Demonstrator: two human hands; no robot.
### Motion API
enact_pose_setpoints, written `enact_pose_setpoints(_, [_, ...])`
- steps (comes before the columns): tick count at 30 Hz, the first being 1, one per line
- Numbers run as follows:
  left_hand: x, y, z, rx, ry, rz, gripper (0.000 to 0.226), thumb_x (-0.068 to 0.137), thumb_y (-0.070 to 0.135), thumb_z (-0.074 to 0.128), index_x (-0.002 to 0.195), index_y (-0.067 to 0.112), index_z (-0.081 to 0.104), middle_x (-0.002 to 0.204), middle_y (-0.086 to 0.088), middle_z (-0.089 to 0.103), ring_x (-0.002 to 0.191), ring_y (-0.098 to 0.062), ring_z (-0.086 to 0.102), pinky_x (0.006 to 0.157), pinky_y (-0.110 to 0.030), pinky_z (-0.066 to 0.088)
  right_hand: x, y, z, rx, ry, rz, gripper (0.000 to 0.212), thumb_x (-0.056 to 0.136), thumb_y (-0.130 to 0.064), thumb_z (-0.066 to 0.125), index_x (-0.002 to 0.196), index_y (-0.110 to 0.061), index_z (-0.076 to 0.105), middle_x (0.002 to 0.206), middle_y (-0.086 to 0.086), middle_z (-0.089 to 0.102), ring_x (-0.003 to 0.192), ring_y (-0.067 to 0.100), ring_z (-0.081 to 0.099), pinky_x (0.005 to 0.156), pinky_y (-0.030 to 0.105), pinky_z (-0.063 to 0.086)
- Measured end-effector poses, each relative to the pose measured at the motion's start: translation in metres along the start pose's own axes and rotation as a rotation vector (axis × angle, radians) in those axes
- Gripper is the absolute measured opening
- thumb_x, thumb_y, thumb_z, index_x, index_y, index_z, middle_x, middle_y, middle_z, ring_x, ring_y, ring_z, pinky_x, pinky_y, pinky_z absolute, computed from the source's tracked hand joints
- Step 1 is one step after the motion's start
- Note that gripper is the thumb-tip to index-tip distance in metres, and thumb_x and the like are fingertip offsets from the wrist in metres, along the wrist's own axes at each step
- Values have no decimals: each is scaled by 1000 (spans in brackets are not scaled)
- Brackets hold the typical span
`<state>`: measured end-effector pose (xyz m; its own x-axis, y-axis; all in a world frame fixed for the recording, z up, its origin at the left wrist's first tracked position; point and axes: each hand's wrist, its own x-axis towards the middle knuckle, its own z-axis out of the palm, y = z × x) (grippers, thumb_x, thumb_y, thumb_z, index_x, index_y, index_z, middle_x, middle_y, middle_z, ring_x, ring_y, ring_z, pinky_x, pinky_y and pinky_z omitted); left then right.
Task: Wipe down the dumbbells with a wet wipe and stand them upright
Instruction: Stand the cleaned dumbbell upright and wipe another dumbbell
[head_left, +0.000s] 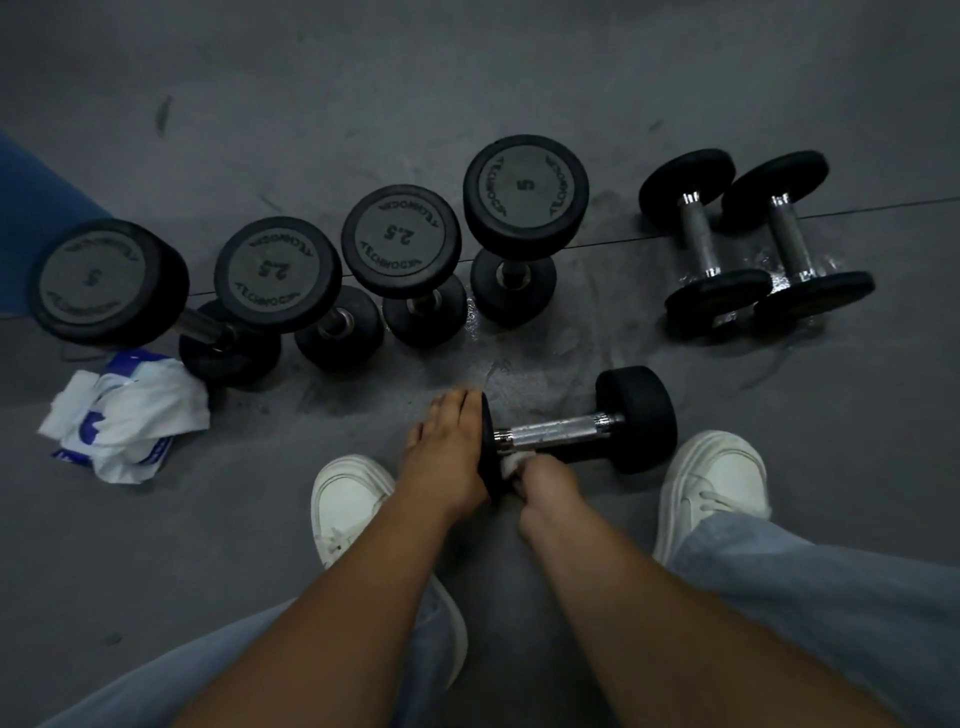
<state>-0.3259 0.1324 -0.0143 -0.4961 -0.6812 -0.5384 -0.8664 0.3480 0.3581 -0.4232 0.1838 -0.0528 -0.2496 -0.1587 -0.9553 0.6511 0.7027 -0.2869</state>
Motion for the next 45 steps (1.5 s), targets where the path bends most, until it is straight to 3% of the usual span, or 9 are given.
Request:
enact_pose_setpoints(5, [4,-1,1,-11,21,2,105,75,27,76,155,18,8,159,-1,8,148,-26,16,119,-44,22,-27,13,14,272,-41,-55,19,96,-8,50,103,1,65,99,22,69,89,33,66,77,40,56])
enact_pose_setpoints(9, [2,-1,4,-11,27,3,109,73,27,78,155,17,6,160,-1,6,149,-25,11,120,-44,20,-3,4,7,290,-39,35,26,92,-3,47,69,-8,59,70,15,64,65,27,60,60,32,53])
enact_pose_setpoints(12, [2,-1,5,-26,47,11,108,74,28,78,155,17,8,160,-3,7,150,-25,9,120,-44,19,-5,21,11,282,30,-53,12,93,-10,58,92,-4,69,95,21,71,85,33,69,83,44,56])
enact_pose_setpoints(17, [1,-1,7,-33,42,9,108,74,33,78,155,17,8,160,-3,8,149,-24,9,119,-46,21,-12,-4,13,418,-9,-18,22,89,-13,68,104,2,66,93,18,69,70,27,66,54,31,57])
enact_pose_setpoints(22, [-2,0,7,-25,41,0,105,79,29,76,155,19,4,162,-1,2,151,-24,5,121,-46,17,-12,-10,21,311,190,-57,37,74,-22,84,97,-2,64,87,12,69,72,27,68,68,35,58])
enact_pose_setpoints(29, [-2,-2,8,-31,57,7,106,78,28,75,156,20,4,162,0,1,151,-24,4,121,-44,17,-11,7,12,118,99,-168,33,86,-31,70,89,1,67,84,16,70,74,26,67,64,29,52])
enact_pose_setpoints(33, [-3,-1,10,-28,53,7,106,78,27,75,156,19,4,163,-1,1,152,-24,2,122,-43,16,-3,-8,19,250,-35,25,47,78,-41,77,102,-3,66,92,14,73,78,28,72,72,41,60])
enact_pose_setpoints(39, [-2,-4,13,-24,62,12,107,78,35,75,156,19,3,162,1,1,152,-22,2,121,-44,19,-15,21,-5,-39,-1,-218,43,92,-41,61,79,-1,68,63,5,62,46,7,50,41,18,37])
enact_pose_setpoints(45, [-1,-3,7,-13,36,16,114,70,34,79,156,17,8,161,-2,7,149,-23,13,119,-44,24,-9,24,-15,132,54,-215,12,89,-15,63,79,-9,61,62,4,55,49,12,46,45,20,34])
